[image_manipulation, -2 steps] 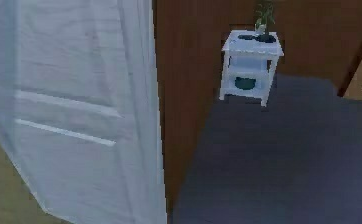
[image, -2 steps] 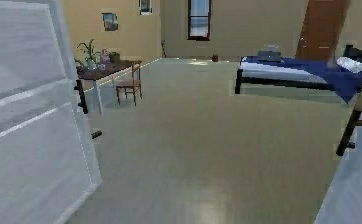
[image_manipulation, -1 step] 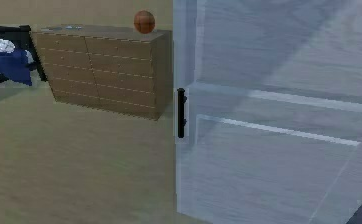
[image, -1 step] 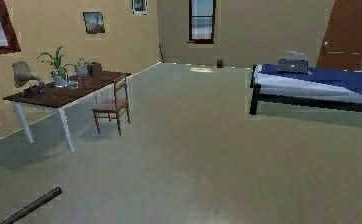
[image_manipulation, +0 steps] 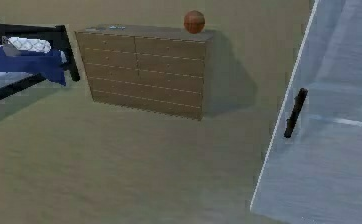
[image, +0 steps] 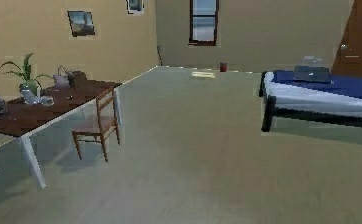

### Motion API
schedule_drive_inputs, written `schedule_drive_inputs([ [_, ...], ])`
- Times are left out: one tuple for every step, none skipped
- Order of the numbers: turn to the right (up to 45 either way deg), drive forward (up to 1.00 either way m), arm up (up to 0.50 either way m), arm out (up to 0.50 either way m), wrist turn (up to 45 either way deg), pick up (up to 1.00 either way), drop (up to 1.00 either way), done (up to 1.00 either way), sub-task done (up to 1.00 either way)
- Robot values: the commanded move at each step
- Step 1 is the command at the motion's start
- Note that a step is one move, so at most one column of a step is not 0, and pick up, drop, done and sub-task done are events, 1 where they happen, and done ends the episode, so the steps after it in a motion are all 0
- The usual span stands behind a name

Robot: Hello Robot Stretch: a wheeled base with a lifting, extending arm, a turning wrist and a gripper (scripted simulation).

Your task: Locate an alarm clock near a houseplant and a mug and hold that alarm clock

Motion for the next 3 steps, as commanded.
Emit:
schedule_drive_inputs([
  [-24.0, 0.0, 0.0, 0.0, 0.0, 0.0, 0.0, 0.0, 0.0],
  [0.0, 1.0, 0.0, 0.0, 0.0, 0.0, 0.0, 0.0, 0.0],
  [-36.0, 0.0, 0.0, 0.0, 0.0, 0.0, 0.0, 0.0, 0.0],
])
